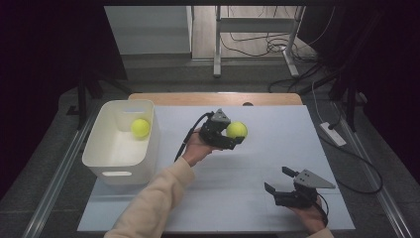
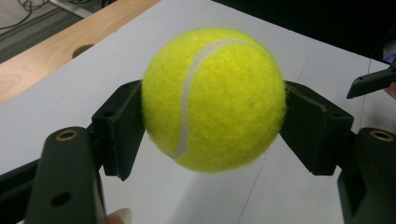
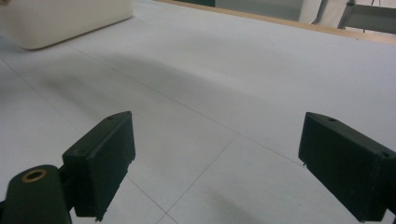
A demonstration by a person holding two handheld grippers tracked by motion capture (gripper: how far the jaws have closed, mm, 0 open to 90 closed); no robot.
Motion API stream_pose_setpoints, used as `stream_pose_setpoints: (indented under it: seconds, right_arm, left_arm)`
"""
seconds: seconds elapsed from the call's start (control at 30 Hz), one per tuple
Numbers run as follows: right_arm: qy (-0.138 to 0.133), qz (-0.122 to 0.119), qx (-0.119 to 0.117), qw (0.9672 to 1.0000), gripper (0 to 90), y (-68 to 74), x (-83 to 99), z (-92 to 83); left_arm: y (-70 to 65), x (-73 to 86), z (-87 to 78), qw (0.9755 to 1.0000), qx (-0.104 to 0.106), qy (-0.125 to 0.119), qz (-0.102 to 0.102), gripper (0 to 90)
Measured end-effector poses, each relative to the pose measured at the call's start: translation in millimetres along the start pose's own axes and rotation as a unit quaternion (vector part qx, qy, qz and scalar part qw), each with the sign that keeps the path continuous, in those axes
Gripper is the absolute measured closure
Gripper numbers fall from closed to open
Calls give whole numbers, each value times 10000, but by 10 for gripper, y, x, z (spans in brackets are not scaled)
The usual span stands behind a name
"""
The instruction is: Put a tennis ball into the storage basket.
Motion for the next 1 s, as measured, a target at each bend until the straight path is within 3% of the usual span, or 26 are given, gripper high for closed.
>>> stream_pose_setpoints:
  seconds: [0.57, 1.0]
  right_arm:
    - [4, -33, 1, 10000, 108, 13, -4, 6]
    - [9, -52, 21, 10000, 108, 13, -4, 7]
  left_arm:
    - [62, 80, -371, 9995, -121, -252, -119, 274]
    - [111, 174, -520, 9991, -238, -314, -178, 274]
Point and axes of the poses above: each handheld gripper's, and its own axes: z roughly forward along the jaws, x roughly out of its underside, y roughly to its left, the point moved 10 cm from there along z, roughly forward along the jaws, and after that the axes turned 14 degrees about y, right-handed, at the moved point
